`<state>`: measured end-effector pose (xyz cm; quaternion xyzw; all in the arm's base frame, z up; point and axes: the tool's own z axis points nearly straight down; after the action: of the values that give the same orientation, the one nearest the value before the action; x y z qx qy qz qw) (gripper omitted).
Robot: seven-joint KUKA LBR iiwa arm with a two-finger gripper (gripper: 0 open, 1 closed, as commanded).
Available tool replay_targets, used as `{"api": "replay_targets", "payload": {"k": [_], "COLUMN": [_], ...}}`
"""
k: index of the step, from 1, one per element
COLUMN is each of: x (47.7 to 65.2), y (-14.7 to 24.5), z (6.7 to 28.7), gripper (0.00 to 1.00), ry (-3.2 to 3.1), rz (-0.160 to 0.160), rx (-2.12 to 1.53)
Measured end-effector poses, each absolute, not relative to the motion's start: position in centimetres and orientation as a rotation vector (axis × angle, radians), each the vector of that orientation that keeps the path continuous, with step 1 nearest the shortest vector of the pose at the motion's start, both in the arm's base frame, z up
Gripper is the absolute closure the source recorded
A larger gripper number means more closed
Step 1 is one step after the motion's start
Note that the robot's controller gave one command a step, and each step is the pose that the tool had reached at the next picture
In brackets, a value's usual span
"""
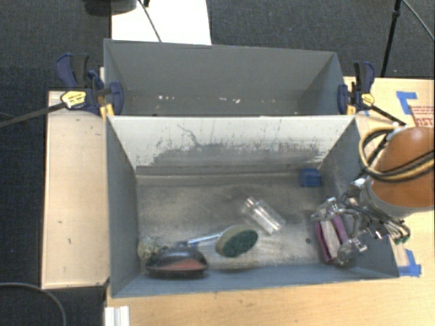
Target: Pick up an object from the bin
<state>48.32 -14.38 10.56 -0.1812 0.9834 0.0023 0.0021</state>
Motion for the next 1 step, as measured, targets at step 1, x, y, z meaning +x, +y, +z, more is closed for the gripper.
{"api": "replay_targets", "payload": {"k": [1], "x": [48.77], "y": [-13.35], "z": [7.9], "gripper": [0.0], "ry": [2.961], "rz": [0.023], "rx": [-1.002]}}
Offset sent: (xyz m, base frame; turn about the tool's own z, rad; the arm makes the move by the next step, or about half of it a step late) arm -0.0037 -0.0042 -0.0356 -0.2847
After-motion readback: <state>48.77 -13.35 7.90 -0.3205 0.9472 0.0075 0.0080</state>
